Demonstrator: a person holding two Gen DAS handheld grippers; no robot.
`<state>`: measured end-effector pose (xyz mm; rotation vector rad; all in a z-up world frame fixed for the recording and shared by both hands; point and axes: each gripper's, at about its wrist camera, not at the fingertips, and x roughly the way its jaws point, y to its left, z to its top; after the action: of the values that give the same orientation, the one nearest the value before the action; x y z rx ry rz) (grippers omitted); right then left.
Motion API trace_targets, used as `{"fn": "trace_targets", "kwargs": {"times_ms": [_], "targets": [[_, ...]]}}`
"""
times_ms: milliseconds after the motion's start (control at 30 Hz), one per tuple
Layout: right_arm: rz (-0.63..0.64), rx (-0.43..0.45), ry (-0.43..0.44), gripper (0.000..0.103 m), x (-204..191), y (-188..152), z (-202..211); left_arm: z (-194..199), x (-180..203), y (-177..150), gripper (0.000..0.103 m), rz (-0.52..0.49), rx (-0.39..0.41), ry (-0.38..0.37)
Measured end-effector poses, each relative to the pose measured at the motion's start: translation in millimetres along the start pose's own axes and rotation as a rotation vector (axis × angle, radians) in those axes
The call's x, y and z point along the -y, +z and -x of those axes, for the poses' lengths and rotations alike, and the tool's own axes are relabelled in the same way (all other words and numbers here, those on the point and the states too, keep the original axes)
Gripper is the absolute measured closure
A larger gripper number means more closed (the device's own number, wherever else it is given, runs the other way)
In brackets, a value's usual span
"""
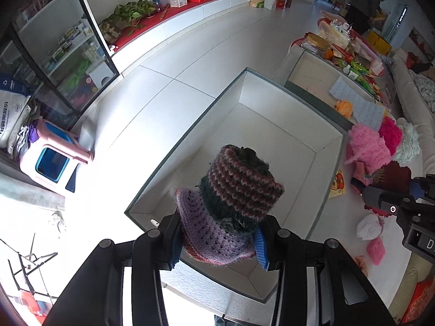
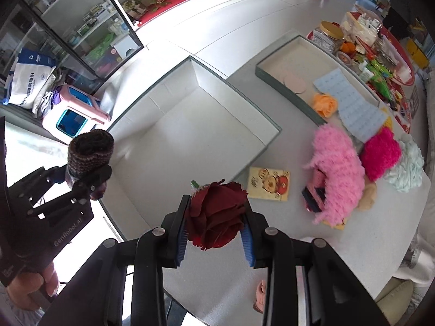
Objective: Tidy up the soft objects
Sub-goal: 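Lift and carry the striped hat and red rose over the white box with both tools, then open the right tool to drop the rose while the left tool releases the hat into the box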
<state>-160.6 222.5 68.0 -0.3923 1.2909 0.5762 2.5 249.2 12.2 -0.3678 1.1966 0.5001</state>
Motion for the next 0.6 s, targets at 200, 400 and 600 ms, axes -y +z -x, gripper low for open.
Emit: {"fn": "trace_targets", "kwargs": {"times_ms": [200, 400, 600], "targets": [[0.027, -0.022, -0.001, 0.066, -13, 25, -29, -27, -2, -5, 0.059, 0.021, -0.048, 0.010], [0.013, -0.055, 0.003, 0.066, -10, 39, -63, -52, 1, -12, 0.059, 0.018, -0.097, 0.017], [-0.009, -0.132, 0.033, 0.000, -4, 32, -101, -74, 5, -22, 0.025, 0.012, -0.155, 0.019]]}}
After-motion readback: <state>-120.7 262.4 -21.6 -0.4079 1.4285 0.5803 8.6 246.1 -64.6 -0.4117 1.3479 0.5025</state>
